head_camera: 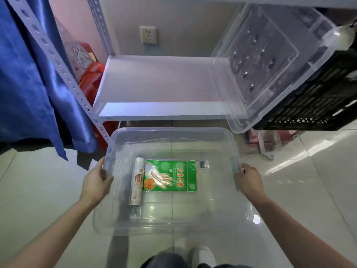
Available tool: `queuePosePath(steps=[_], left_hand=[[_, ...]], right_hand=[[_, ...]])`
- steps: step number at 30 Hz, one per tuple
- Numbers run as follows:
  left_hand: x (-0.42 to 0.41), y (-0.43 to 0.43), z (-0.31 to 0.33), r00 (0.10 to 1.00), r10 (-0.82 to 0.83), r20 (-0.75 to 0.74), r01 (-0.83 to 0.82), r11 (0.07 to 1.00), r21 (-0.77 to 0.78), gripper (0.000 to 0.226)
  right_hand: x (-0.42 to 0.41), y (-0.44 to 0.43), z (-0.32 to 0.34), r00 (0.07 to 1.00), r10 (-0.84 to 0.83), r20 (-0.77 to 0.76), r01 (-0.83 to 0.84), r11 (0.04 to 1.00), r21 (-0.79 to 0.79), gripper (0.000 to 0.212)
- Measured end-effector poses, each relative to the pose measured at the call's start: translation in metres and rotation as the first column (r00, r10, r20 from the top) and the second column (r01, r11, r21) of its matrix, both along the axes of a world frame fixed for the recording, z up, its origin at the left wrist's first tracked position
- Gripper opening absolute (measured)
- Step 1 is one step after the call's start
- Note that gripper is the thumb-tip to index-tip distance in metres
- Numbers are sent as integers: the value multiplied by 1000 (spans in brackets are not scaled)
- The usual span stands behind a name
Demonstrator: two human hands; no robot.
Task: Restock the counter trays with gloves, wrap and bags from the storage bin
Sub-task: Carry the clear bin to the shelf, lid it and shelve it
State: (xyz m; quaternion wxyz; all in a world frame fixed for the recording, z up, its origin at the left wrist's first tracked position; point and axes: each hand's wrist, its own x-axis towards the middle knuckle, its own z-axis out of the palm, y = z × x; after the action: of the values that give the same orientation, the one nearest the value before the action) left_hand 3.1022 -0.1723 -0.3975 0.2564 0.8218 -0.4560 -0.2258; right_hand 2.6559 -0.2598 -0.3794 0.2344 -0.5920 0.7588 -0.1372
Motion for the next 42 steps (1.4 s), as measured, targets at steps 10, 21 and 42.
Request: queuePosePath(steps=[10,21,42], left_hand=[[-7,-25,30,983,-103,149,79,984,159,49],[-139,-121,176,816,-538,212,578,764,-288,48],[-301,-112,271,643,-660,389,738,398,-545,62]], right_hand=[[-8,-10,39,989,-84,119,95,991,-90,48],[1,-95,183,809,-88,582,365,851,-378,48],[-6,65,193,858,146,493,146,850,-505,35]])
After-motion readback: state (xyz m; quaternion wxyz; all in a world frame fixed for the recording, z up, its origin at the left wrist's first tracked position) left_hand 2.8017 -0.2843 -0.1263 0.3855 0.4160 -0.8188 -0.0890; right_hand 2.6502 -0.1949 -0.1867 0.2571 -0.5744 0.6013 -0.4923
